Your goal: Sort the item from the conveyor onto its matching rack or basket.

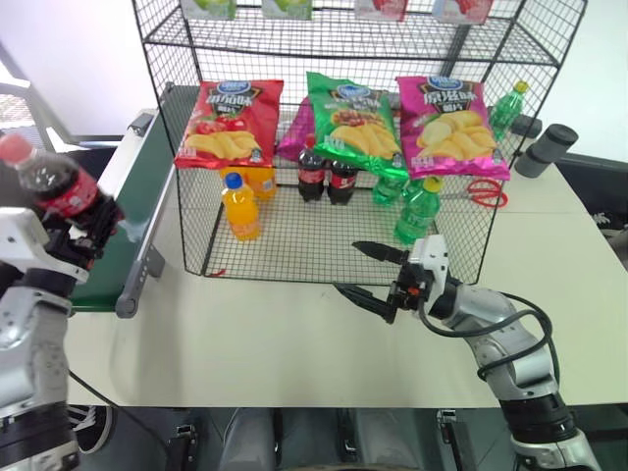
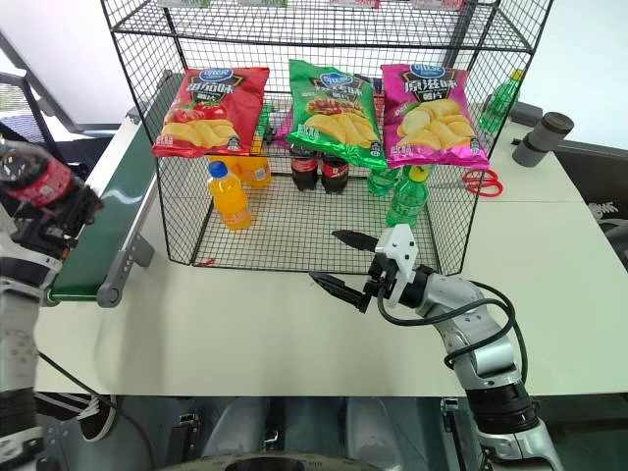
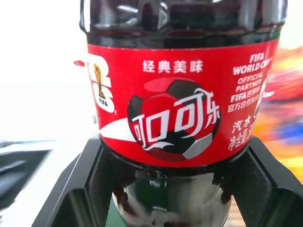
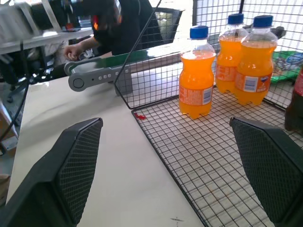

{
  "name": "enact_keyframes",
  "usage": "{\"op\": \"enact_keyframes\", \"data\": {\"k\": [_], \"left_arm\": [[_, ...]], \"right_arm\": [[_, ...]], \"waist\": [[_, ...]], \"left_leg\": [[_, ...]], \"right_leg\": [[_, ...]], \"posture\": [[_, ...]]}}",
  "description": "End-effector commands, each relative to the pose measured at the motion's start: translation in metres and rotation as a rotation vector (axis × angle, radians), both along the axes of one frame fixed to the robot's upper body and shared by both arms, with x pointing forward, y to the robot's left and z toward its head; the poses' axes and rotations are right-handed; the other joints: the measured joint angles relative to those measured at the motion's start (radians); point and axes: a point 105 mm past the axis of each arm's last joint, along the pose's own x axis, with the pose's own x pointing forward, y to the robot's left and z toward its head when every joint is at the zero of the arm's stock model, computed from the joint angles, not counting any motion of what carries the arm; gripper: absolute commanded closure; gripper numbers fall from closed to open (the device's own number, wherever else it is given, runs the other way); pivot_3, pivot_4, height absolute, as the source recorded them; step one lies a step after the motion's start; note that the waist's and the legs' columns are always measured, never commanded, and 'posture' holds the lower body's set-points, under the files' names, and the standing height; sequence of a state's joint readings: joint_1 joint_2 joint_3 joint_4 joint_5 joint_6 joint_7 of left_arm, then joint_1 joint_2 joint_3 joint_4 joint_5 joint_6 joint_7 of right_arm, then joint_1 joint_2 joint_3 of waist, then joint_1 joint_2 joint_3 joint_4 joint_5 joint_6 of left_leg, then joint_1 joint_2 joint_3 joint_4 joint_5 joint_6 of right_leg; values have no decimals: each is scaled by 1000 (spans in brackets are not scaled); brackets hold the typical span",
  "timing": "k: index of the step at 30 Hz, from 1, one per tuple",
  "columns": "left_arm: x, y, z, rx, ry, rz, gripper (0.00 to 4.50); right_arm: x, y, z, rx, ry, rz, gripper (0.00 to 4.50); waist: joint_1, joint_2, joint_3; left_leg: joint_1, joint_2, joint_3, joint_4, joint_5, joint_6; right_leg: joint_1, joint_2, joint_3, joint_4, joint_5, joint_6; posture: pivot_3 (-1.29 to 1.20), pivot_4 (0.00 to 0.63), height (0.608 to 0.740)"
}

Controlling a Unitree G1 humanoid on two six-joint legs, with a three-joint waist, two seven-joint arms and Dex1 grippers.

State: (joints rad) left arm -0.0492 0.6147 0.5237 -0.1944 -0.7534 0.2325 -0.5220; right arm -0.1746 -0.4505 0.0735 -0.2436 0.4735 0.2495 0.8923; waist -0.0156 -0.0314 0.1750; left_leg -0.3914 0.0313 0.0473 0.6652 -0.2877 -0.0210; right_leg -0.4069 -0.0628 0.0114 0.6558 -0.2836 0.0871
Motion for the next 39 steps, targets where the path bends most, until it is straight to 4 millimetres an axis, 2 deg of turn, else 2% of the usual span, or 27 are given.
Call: {"op": "enact_keyframes", "data": {"k": [1,3,9,17,24,30,33,34,35,38,39], "left_arm": [[-20,-75,2,30,97,-401,1666],[-29,-104,-12,63,182,-554,1666],[-25,-159,-51,192,290,-773,1666],[-14,-202,-71,318,253,-984,1666],[-12,-228,-71,385,172,-1070,1666],[-14,-232,-75,408,156,-1077,1666],[-11,-231,-73,397,153,-1054,1666],[-10,-230,-73,396,152,-1047,1666],[-9,-230,-72,396,151,-1042,1666],[-8,-230,-70,379,160,-1041,1666],[-8,-229,-69,361,170,-1040,1166]], "right_arm": [[-2,5,12,13,-28,28,0],[-2,8,14,15,-21,31,0],[-6,18,21,47,0,64,0],[-14,27,22,81,37,88,0],[-20,32,21,105,77,107,0],[-23,35,20,114,114,136,0],[-24,34,18,111,130,147,846],[-23,33,17,109,129,146,1308],[-22,33,17,102,123,140,1569],[-20,34,17,95,110,132,1570],[-19,34,18,98,103,128,1570]], "waist": [[-1,0,0],[0,1,0],[-1,1,1],[3,2,1],[1,2,1],[2,2,1],[3,2,1],[3,2,1],[3,2,1],[3,2,1],[3,2,1]], "left_leg": [[0,0,0,0,0,0],[0,0,0,-1,0,0],[0,0,0,-1,0,0],[0,0,1,-1,0,1],[-1,0,1,0,0,1],[-1,1,0,0,0,1],[-1,1,0,0,0,1],[-1,1,0,0,0,1],[-1,1,0,0,0,1],[-1,1,0,0,0,1],[-1,1,0,0,0,1]], "right_leg": [[0,0,0,-1,0,0],[0,0,0,-1,0,0],[0,2,0,0,-1,-1],[-1,5,0,-1,0,0],[0,8,1,-1,0,0],[0,11,2,-1,0,0],[0,11,2,-1,0,0],[0,11,2,-1,0,0],[0,11,2,-1,0,0],[0,11,2,-1,0,0],[0,11,2,-1,0,0]], "posture": [[0,150,740],[0,150,740],[0,150,740],[0,150,740],[0,150,740],[0,150,740],[0,150,740],[0,150,740],[0,150,740],[0,150,740],[0,150,740]]}}
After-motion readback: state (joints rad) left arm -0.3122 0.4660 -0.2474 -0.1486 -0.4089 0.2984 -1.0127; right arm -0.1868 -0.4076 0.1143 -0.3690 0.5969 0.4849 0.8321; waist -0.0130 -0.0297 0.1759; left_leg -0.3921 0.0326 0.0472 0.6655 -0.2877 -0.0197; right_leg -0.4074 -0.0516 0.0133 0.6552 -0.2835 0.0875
